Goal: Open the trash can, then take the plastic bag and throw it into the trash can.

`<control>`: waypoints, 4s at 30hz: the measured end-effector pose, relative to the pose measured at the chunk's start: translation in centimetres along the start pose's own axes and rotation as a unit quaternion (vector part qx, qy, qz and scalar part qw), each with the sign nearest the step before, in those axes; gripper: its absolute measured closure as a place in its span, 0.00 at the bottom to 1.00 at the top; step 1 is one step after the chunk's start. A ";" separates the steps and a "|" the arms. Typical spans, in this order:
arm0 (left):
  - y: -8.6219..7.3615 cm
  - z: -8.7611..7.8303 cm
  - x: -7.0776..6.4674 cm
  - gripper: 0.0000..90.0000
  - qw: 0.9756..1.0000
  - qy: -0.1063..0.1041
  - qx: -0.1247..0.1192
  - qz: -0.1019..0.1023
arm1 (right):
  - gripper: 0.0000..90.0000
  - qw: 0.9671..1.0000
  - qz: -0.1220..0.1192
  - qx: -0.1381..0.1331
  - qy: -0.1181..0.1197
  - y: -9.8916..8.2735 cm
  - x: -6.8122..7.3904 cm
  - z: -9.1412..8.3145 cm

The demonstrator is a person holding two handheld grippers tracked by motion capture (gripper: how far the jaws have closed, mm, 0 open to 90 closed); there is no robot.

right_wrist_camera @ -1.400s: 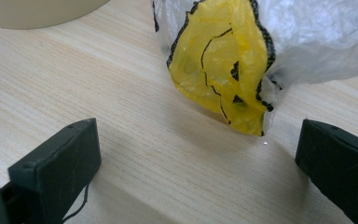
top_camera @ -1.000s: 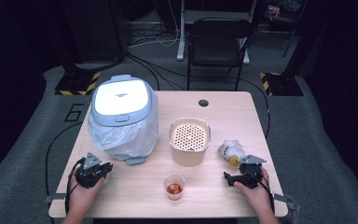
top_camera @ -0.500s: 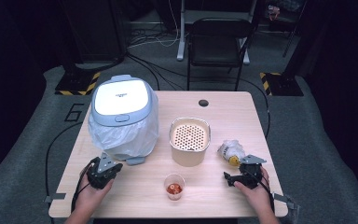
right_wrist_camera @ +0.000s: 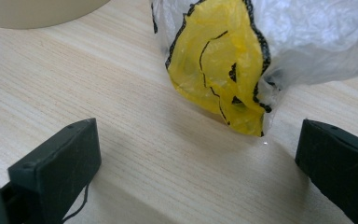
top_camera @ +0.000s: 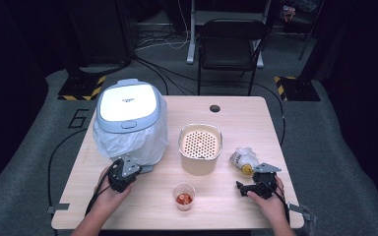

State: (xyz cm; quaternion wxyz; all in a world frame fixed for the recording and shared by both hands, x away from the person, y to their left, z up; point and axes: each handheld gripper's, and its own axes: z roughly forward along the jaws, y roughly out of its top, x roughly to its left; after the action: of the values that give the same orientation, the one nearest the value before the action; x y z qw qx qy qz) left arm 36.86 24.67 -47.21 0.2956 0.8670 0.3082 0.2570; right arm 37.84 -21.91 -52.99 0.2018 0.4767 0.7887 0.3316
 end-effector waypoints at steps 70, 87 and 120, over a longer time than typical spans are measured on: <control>-0.3 4.3 1.2 1.00 0.998 -0.038 0.039 -0.045 | 0.00 1.000 -0.005 0.000 0.003 0.0 -0.1 0.0; -0.3 4.4 1.2 1.00 0.998 -0.039 0.036 -0.046 | 0.16 1.000 0.003 0.012 0.009 0.0 -0.4 -1.0; 0.0 4.3 1.0 1.00 0.997 -0.032 0.048 -0.046 | 0.16 1.000 -0.011 -0.012 -0.012 3.0 -1.2 -6.7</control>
State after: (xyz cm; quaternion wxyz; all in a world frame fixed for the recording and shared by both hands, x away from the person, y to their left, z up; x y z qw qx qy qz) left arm 40.24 23.84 -49.94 0.2744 0.8729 0.3500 0.2006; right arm 35.98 -24.24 -46.19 0.2208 0.4699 0.7871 0.3330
